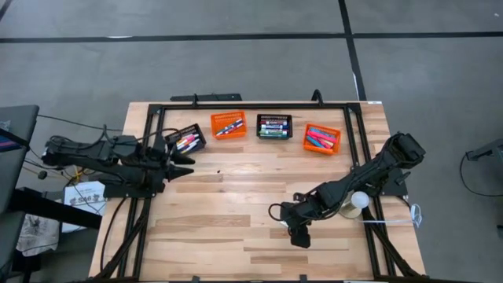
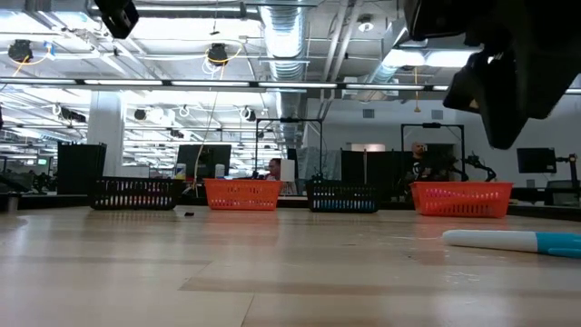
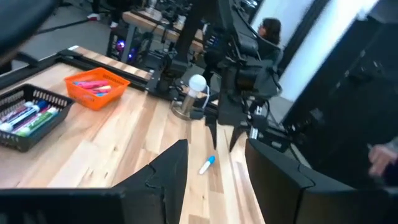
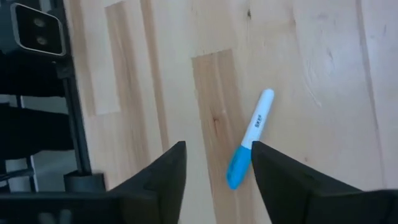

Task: Pick & Place Markers
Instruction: Put the white blue marker into the left black bin

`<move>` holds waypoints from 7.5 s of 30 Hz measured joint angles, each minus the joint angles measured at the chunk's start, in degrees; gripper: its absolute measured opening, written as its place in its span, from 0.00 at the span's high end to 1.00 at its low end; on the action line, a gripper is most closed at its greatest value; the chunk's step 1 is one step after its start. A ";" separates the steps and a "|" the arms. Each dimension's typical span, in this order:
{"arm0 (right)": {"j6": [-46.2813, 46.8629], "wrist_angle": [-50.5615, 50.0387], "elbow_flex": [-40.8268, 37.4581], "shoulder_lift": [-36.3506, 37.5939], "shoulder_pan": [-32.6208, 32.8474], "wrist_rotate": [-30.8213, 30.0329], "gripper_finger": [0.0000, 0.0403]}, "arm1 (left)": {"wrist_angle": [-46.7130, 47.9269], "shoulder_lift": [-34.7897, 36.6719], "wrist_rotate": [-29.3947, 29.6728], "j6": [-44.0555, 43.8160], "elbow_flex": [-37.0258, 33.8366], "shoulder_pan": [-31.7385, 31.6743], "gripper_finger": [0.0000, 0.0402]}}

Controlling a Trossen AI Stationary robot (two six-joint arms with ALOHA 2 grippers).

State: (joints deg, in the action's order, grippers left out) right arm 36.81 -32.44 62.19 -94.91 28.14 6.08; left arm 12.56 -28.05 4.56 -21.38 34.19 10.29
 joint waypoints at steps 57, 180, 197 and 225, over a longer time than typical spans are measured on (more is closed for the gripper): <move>5.91 0.16 -3.06 -11.74 -0.53 -2.91 0.93 | -4.09 10.19 0.11 1.79 -11.86 4.30 0.60; -2.36 62.88 11.90 -11.38 -27.89 5.67 0.91 | -62.60 -30.88 8.69 -2.90 -9.11 -1.96 0.39; -4.17 61.11 11.82 -10.82 -28.37 5.53 0.92 | -56.88 -26.08 7.52 -2.91 -10.35 -1.40 0.52; -4.43 61.60 11.76 -10.82 -29.76 7.07 0.87 | -54.69 -24.90 7.37 -4.66 -11.75 -2.89 0.91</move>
State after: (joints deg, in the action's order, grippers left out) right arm 32.39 29.16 73.95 -105.73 -1.62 13.16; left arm -42.13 -52.95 11.92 -26.04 22.44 7.40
